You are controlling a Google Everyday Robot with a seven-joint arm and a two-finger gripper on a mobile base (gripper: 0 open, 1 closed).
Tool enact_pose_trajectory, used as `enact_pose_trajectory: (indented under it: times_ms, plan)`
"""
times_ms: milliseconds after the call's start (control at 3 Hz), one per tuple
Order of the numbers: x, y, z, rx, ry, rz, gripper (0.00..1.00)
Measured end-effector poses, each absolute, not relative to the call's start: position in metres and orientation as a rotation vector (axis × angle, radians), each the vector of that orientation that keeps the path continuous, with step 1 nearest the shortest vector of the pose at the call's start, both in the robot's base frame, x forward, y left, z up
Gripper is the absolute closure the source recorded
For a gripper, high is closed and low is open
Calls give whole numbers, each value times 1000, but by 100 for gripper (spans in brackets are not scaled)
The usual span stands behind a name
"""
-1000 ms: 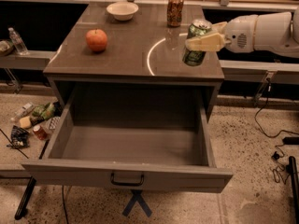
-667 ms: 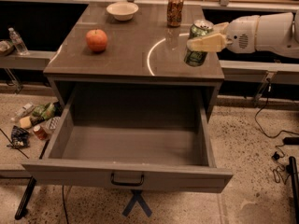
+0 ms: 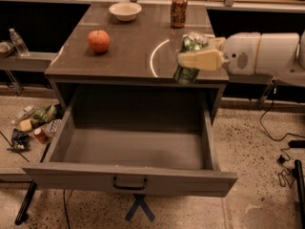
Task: Place green can into top drawer
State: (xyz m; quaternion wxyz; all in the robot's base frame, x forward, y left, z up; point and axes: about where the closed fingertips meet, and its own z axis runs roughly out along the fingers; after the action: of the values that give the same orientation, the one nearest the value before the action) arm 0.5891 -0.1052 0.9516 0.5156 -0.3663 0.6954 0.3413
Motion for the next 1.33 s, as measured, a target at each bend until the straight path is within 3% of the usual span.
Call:
enact_pose_trajectory:
  times_ms: [333, 667, 1333]
  plan:
    - [521, -69, 915, -883, 1687, 927, 100]
    - [491, -50, 877, -900, 1723, 958, 100]
    - [525, -14, 788, -967, 1742, 866, 100]
